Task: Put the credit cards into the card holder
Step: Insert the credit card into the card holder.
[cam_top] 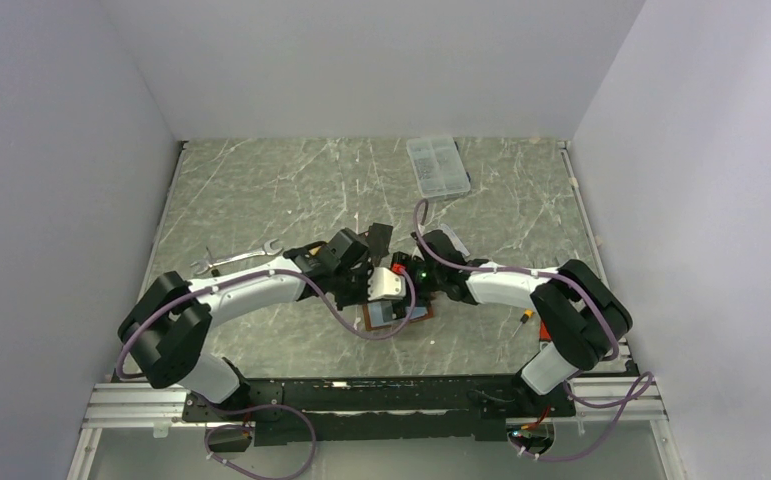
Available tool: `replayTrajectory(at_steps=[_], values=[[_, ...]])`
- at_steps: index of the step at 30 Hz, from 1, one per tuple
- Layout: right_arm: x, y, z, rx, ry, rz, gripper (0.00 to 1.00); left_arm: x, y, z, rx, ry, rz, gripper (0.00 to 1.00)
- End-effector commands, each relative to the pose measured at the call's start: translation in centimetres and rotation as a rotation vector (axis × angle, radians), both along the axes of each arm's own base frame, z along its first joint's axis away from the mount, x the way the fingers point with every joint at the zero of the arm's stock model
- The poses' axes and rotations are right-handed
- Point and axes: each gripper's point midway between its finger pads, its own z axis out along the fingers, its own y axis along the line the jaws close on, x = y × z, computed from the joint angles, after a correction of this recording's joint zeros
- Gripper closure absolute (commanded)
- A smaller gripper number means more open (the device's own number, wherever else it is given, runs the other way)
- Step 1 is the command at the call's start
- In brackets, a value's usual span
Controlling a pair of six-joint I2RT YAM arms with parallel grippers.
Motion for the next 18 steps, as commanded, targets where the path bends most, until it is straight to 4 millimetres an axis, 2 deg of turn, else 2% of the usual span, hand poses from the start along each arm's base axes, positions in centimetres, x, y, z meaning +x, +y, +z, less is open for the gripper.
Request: replayTrajectory(at_steps=[1,8,13,18], values=[[-0.3,0.1,0.1,0.043,0.044,-0.01,0.35,-0.8,-1.6,-0.7,-0.042,-0.022,-0.044,1.0],[-0.3,0.0,0.0,0.093,0.085,-0.028,0.34,-0.5,-2.6,-2.0,-0.027,-0.095,-0.06,1.0],[-0.3,-0.7,-0.2,0.11,0.115,-0.048,0.3,-1.9,-2.6,-3.2,0.044,-0.143,-0.127,1.0],[-0.4,-0.8,-0.5,0.097,0.138,-0.047,0.27,-3.2,-1.7,-5.8,0.181,-0.205,-0.209,1.0]])
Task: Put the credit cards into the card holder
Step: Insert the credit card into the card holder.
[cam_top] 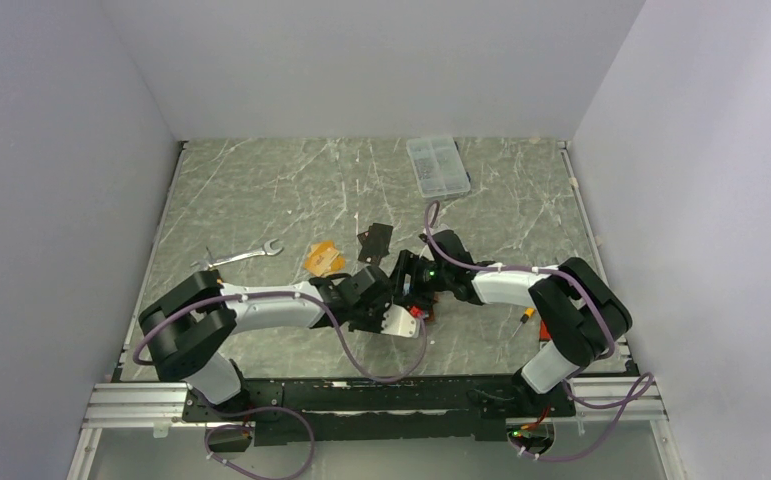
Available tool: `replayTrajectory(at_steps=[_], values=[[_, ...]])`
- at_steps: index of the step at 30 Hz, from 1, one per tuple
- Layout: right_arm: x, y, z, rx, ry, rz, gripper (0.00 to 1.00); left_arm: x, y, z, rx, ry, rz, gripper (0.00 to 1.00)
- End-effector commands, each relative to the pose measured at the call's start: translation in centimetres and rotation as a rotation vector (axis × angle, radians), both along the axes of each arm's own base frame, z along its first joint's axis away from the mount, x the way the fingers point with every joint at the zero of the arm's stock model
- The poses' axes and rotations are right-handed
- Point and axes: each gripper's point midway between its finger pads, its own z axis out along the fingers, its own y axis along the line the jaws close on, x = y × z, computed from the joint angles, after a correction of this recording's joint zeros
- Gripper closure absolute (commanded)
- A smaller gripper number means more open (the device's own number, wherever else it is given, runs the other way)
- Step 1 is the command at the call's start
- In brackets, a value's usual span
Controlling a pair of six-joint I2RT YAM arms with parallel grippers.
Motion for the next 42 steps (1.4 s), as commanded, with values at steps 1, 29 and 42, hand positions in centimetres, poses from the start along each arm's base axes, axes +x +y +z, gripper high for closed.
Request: replayTrajectory(at_steps=[1,29,42], values=[[-0.2,-0.3,-0.7,-0.02,0.032,-0.003,0.26,-0.4,1.1,-2.3,0.128,-0.097,-0.065,1.0],[0.5,-3.5,1.0,-0.114,-0.022,-0.028,0.57,-0.8,2.9,-2.8,0.196,-0.112,-0.039,1.0],[0.3,-3.9,0.8,-0.116,-0.029,-0.039,0.71,1.9,2.3,1.9,0.076,-0.012,0.087,1.0]])
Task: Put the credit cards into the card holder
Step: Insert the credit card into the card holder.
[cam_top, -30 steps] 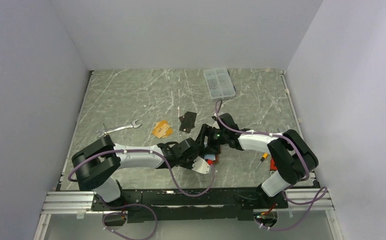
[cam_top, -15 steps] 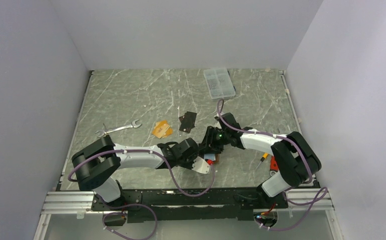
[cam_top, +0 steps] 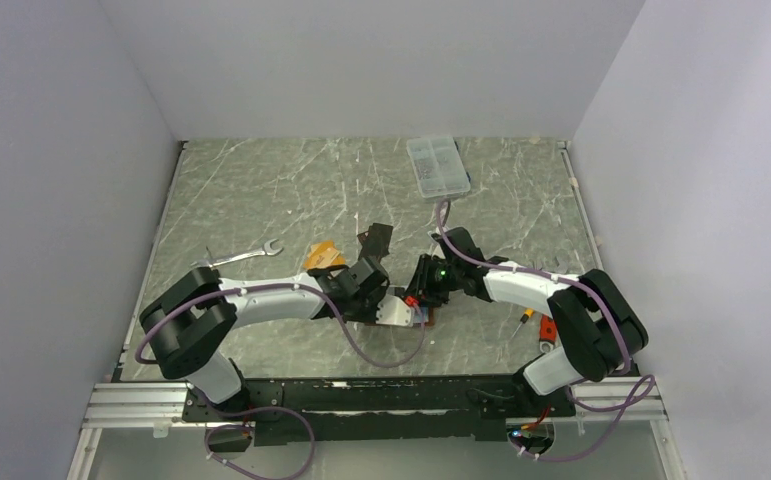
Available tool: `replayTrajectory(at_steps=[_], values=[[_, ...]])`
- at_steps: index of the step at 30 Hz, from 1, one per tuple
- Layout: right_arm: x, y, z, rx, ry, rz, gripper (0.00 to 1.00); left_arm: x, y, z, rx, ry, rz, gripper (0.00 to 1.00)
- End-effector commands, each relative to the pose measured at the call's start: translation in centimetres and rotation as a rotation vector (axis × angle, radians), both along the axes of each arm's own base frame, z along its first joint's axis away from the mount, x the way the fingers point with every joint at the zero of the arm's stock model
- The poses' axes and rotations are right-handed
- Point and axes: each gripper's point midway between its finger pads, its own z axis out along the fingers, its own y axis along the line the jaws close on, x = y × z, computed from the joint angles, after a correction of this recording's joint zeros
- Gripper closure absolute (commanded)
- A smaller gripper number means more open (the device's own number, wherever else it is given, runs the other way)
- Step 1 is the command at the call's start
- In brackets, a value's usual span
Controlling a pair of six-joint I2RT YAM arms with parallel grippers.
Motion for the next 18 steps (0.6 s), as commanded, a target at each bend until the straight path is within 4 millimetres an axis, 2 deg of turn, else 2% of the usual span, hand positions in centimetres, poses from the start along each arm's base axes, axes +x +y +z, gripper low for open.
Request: replayTrajectory(at_steps=[1,9,18], values=[[0.3,-0.4,0.6,-0.004,-0.039,-0.015,0.72,0.2,0.3,2.3,-0.053,0.063,0.044,1.0],[1.0,-0.6,-0.1,-0.069,-0.056,-0.037,0.91,-0.1,0.3,1.2,-0.049,0.094,0.056,1.0],[0.6,0.2,-1.4,-0.112,-0.046,-0.03,0.95,0.1,0.3,-0.2,-0.012,0.082,0.056,1.0]])
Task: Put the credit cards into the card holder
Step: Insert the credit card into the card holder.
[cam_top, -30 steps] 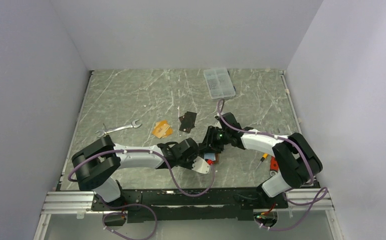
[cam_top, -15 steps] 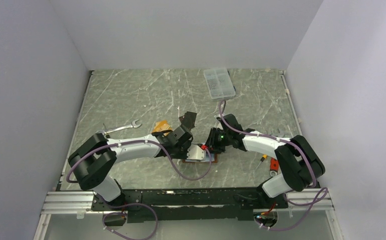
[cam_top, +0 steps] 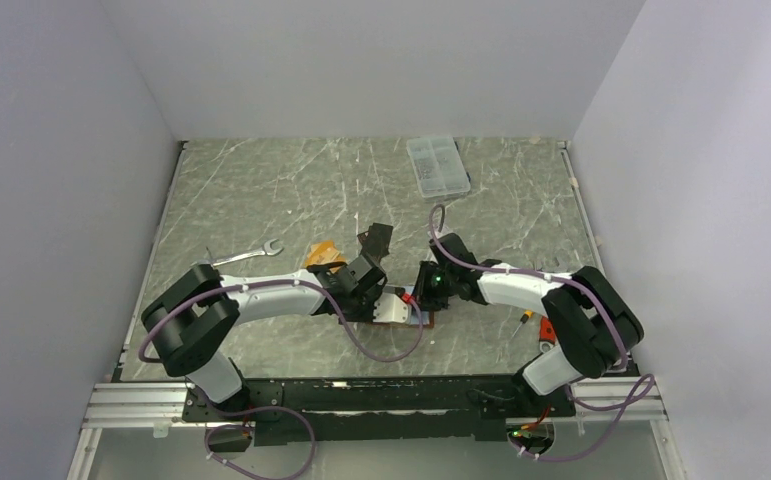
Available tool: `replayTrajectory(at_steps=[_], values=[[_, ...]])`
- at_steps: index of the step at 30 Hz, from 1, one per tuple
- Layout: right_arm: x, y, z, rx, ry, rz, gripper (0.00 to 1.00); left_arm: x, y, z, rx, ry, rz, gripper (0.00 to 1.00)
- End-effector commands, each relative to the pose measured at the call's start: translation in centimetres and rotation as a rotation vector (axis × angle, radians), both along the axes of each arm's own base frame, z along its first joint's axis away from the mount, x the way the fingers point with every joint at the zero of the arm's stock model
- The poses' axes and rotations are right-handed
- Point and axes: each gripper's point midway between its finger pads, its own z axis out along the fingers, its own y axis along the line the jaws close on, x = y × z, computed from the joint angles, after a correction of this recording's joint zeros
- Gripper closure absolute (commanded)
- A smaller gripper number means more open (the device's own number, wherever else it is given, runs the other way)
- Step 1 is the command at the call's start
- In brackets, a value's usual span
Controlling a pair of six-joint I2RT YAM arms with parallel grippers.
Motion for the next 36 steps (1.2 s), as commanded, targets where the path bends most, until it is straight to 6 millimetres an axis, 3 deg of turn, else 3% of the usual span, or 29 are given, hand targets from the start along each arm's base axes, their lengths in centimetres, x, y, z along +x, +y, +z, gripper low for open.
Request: replayTrajectory(at_steps=[1,7,18,26,36], values=[[1.1,1.0,0.4,-0.006,-0.038,-0.009,0.95,0.3,-0.8,-0.3,-0.007,-0.004,0.0,1.0],[1.0,2.3,0.5,0.008,-0.038,0.001,0.96,0.9,-0.2,-1.2,0.038,-0.027,0.015,1.0],[1.4,4.1,1.7,0.04,-0.065,0.028,0.97,0.8,-0.4,-1.2,0.038,-0.019,0.01,1.0],[2.1,0.9,1.8,-0.019,-0.084,-0.014,1.0,0.9,0.1,-0.7,0.036,-0.039,0.005,1.0],[2.9,1.7,0.7,-0.02,-0.069,-0.015,1.0,0.9,-0.1,-0.4,0.028,-0.041,0.007,1.0]])
